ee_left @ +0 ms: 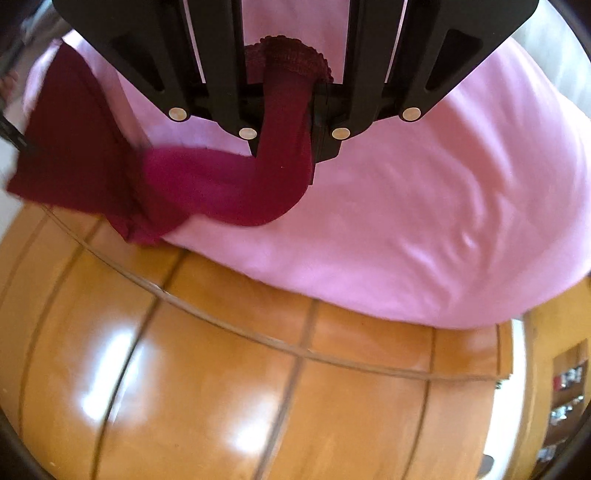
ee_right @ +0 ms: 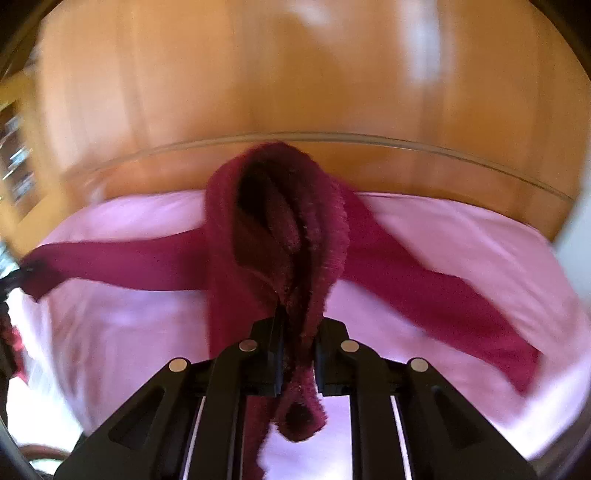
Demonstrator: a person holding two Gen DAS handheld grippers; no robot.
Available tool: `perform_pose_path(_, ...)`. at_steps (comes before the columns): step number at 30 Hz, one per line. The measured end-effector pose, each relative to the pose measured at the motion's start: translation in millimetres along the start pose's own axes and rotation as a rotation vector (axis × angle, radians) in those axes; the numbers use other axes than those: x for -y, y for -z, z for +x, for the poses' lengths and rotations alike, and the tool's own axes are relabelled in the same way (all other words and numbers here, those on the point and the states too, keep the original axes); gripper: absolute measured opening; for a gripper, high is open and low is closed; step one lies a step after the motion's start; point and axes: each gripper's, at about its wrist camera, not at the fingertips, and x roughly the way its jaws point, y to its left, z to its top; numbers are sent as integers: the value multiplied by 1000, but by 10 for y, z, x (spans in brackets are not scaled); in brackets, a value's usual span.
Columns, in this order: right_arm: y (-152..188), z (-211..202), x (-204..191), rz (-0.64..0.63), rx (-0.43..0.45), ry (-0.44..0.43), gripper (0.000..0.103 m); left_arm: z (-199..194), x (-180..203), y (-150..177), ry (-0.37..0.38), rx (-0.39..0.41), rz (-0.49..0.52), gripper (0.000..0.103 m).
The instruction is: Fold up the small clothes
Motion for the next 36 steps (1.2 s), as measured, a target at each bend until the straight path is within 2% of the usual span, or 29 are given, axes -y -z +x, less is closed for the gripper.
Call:
perform_pose_path(3,151,-62,612,116,-27,128,11,260,-88,-358,-103,6,-10,8)
perform_pose_path(6,334,95,1034,232,-96,168,11,595,-147,-689,-175,-22,-39,9)
perform_pose_path(7,391,157,1102,249,-117,179,14,718,-129,-775,-216,-31,-34,13)
perform_pose_path(9,484,256,1208,272,-152,249,40,835,-89,-845,-250,-44,-27,25)
perform_pose_path(10,489,237,1238,267,-146,286,59,879,-68,-864,-286,-52,-19,46)
perform_pose_path(11,487,220,1216,254,-125,305,65,884,-64,-869,-316,-48,-19,67)
perform_pose_path(12,456,197,1126,226,-97,311,66,865,-67,-869,-335,-31,-22,72)
perform_pose_path(14,430,115,973,166,-71,282,68,799,-62,-812,-333,3,-15,73)
perform_pose_path(16,444,79,769,86,-73,165,68,806,-87,-733,-351,-19,1,73)
perform_pose_path(18,509,161,361,-37,-118,31,68,802,-143,-614,-351,-36,-9,73)
perform_pose_path(21,713,469,-174,-206,-224,-55,65,787,-181,-463,-350,-52,-29,73)
perform_pose_path(22,804,622,-303,-252,-280,-70,59,779,-193,-406,-343,-61,-34,73)
perform_pose_path(23,896,762,-399,-294,-334,-68,47,787,-194,-350,-336,-73,-36,73)
perform_pose_path(24,1024,941,-480,-349,-395,-27,43,781,-205,-305,-331,-80,-36,73)
perform_pose_path(25,1072,1005,-488,-373,-395,-3,41,755,-222,-242,-324,-88,-34,73)
perform_pose_path(28,987,921,-458,-357,-402,23,10,685,-303,-105,-294,-112,-46,73)
perform_pose_path(30,886,739,-505,-282,-387,-83,9,651,-347,-44,-268,-121,-63,73)
perform_pose_path(32,786,591,-644,-276,-368,-165,9,619,-384,14,-223,-129,-85,73)
perform_pose_path(36,667,370,-1263,-262,-330,-452,8,543,-334,97,-103,-155,-92,73)
